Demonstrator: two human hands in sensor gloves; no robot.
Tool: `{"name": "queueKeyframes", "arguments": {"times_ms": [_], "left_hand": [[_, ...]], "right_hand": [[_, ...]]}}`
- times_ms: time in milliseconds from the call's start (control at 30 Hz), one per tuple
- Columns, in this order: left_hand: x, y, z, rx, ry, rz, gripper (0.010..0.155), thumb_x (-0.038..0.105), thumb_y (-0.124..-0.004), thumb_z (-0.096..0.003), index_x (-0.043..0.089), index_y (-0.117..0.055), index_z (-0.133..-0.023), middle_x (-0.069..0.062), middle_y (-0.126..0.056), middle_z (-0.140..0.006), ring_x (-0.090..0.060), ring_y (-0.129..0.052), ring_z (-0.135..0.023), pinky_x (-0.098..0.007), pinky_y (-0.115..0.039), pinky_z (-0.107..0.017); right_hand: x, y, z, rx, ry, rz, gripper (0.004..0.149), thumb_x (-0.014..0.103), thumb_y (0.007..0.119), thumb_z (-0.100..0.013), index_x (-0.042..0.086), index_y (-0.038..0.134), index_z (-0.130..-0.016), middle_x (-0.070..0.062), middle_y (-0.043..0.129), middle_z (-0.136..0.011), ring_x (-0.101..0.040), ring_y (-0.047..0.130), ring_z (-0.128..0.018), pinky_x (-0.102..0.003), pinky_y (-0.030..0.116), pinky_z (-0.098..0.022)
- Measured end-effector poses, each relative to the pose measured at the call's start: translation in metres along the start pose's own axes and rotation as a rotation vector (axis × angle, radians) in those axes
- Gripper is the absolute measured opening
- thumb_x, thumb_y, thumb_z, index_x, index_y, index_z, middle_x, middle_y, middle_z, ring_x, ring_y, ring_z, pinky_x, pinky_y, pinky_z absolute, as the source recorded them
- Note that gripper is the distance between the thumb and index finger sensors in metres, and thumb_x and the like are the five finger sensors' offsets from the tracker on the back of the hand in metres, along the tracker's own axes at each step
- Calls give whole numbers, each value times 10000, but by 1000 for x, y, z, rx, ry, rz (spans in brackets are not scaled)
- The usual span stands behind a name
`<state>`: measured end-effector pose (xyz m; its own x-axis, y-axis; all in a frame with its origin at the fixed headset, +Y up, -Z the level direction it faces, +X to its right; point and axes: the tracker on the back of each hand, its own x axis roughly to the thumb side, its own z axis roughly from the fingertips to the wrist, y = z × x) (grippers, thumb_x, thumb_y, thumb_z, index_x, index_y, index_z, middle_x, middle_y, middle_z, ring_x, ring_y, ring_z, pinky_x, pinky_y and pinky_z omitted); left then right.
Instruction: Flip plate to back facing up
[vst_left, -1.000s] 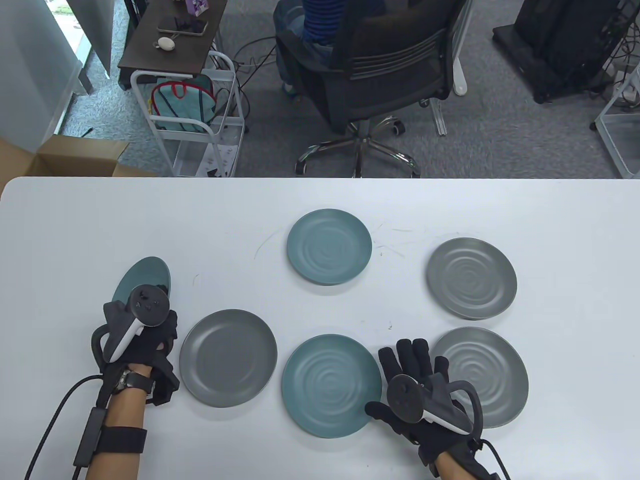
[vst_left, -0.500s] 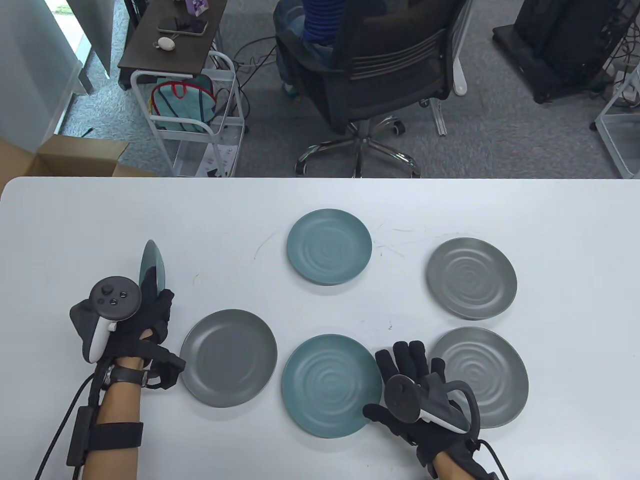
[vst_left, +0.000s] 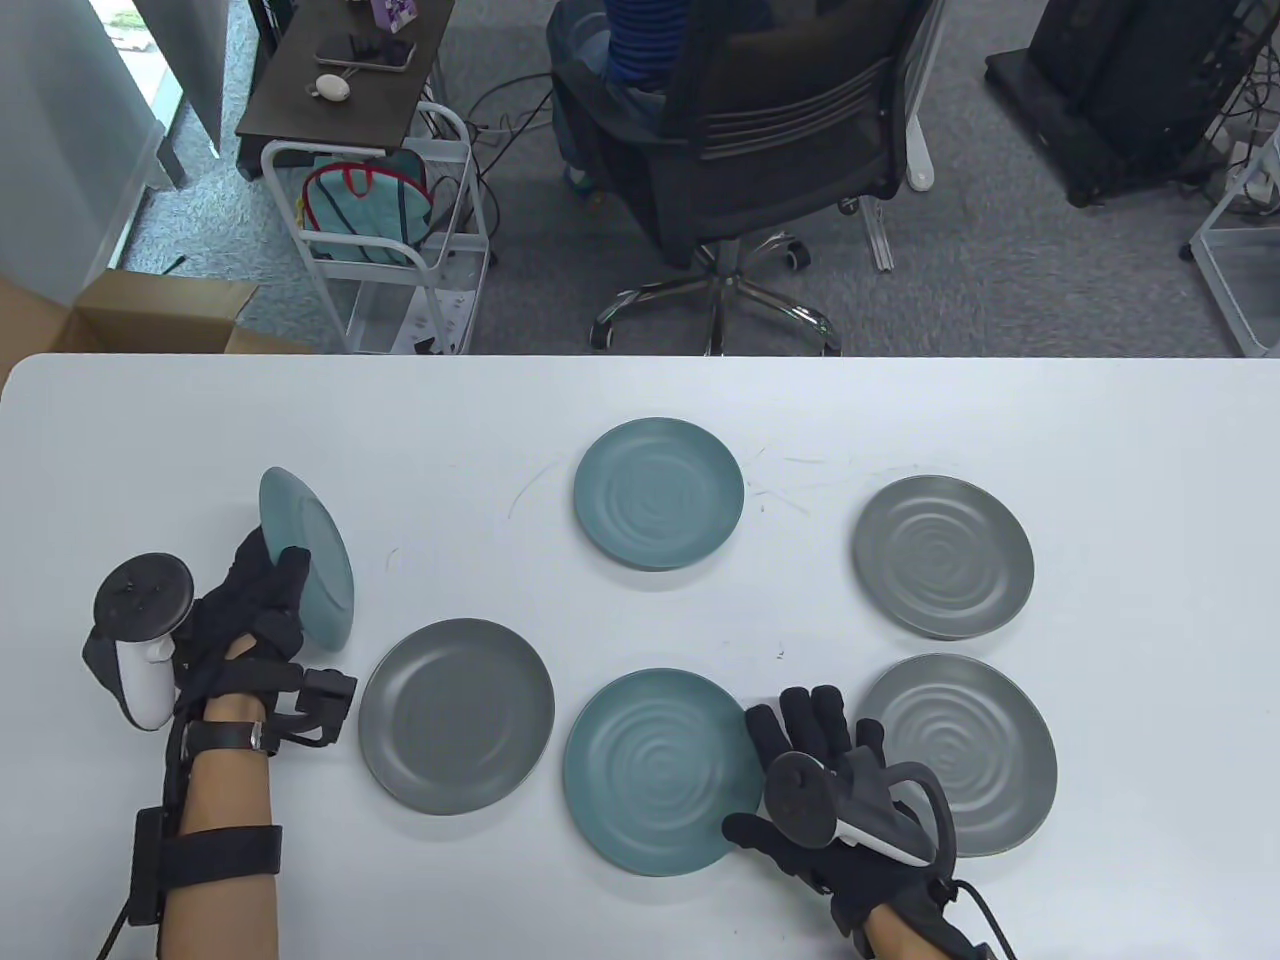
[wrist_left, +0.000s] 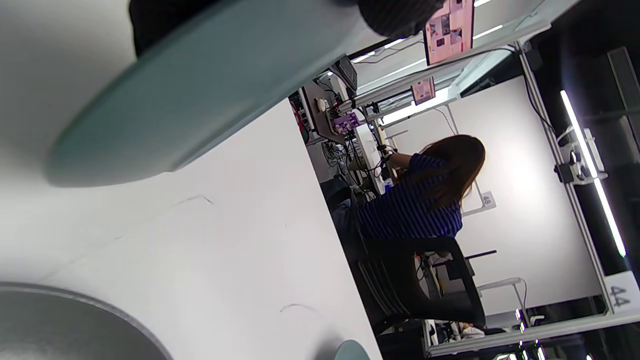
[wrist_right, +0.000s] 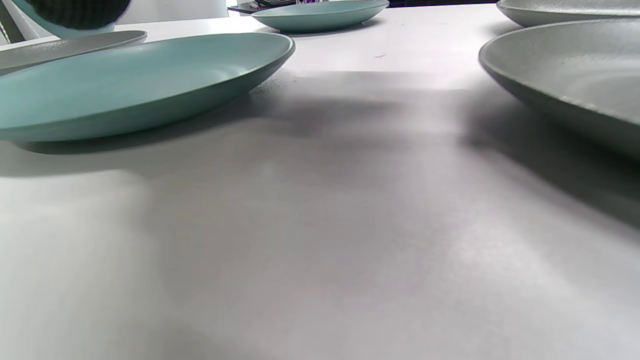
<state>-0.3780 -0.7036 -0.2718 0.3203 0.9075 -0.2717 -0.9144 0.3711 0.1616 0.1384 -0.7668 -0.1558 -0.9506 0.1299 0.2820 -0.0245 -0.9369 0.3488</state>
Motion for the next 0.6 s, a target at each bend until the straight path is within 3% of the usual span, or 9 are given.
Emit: {"name": "queueKeyframes", "arguments": {"times_ms": [333, 600], "left_hand": [[-40, 11, -12, 41, 167, 229, 615, 356, -652, -586, 22, -540, -1089, -144, -798, -933, -276, -1056, -708, -326, -934, -450], [-68, 15, -18, 78, 288, 205, 640, 372, -665, -582, -15, -553, -1079, -138, -839, -864, -245, -1092, -596, -305, -945, -398]], "right_hand": [[0, 0, 0, -4, 0, -2, 956, 698, 598, -456, 181, 177, -1142, -221, 152, -1188, -476, 134, -1077, -723, 262, -739], [0, 0, 0, -4, 2, -6, 958, 698, 598, -456, 179, 176, -1142, -222, 152, -1187, -476, 135, -1077, -724, 262, -738]]}}
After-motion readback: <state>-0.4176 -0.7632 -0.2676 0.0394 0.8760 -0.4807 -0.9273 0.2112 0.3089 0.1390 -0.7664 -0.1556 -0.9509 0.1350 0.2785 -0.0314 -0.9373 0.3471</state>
